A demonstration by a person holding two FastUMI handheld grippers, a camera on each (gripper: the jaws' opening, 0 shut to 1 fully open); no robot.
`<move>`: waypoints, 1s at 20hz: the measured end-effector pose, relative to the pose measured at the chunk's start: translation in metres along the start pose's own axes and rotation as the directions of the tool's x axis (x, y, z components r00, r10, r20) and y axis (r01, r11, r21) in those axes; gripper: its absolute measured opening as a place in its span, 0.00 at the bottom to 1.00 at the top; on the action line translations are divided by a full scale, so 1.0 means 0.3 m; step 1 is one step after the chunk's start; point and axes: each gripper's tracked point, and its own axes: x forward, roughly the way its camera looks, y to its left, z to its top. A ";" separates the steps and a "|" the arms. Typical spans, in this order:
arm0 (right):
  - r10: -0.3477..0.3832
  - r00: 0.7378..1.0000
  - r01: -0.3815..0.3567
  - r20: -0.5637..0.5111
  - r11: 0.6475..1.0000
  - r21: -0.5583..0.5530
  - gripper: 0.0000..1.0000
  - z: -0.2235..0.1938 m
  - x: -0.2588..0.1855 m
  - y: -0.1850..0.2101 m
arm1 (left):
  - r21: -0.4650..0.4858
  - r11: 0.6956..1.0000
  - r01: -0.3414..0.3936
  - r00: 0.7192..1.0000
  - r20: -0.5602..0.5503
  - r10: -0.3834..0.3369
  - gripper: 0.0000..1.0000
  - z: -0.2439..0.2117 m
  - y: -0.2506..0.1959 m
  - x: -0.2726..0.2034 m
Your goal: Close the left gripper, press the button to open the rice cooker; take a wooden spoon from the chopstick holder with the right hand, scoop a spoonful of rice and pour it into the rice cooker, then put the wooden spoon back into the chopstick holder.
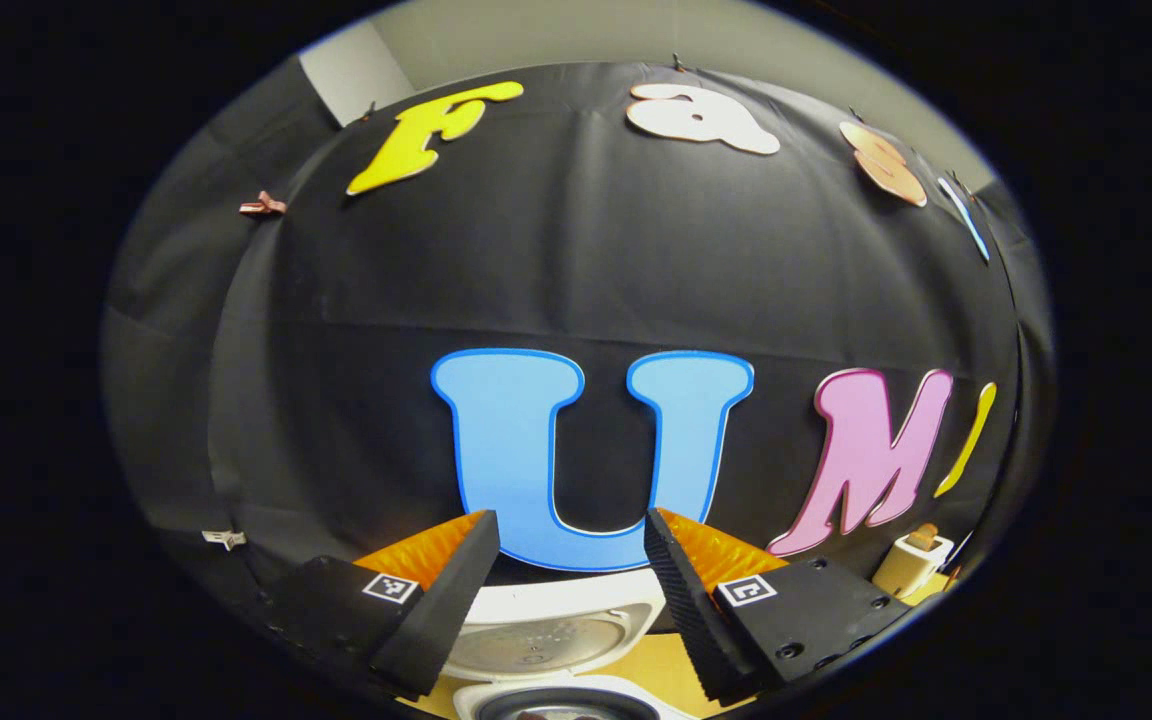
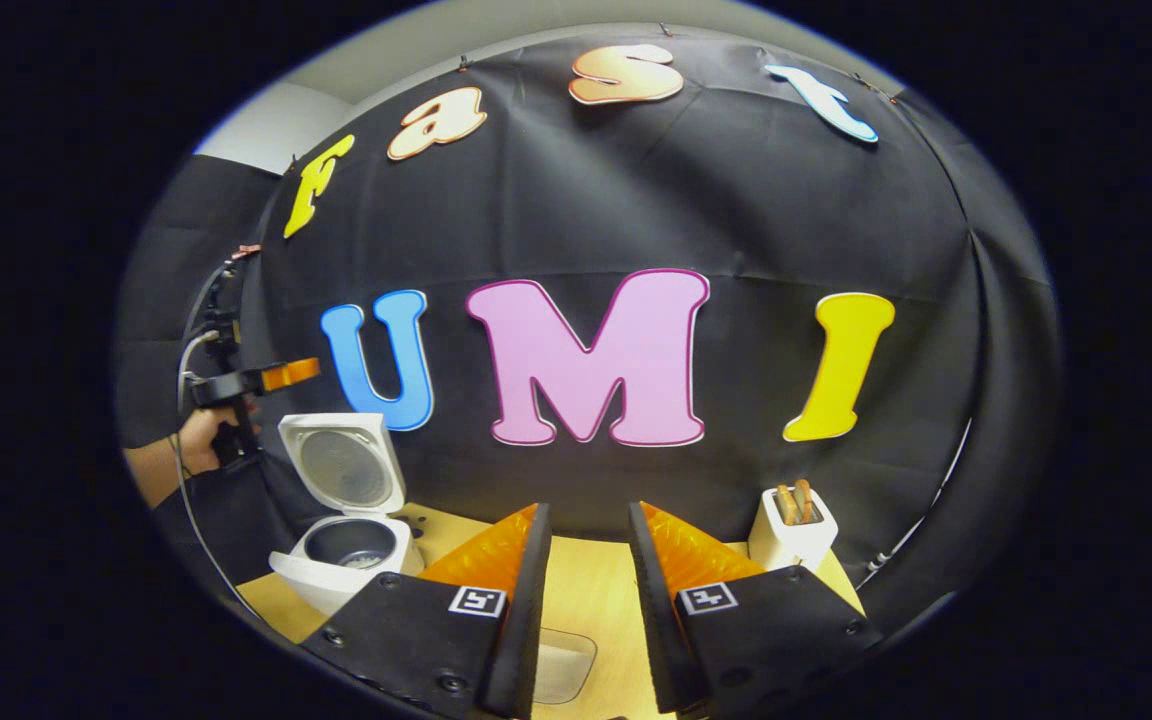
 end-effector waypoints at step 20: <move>-0.002 1.000 0.002 0.014 1.000 0.004 0.62 0.016 -0.023 -0.019 | 0.041 0.994 -0.103 0.970 -0.217 0.110 0.97 -0.359 0.004 0.092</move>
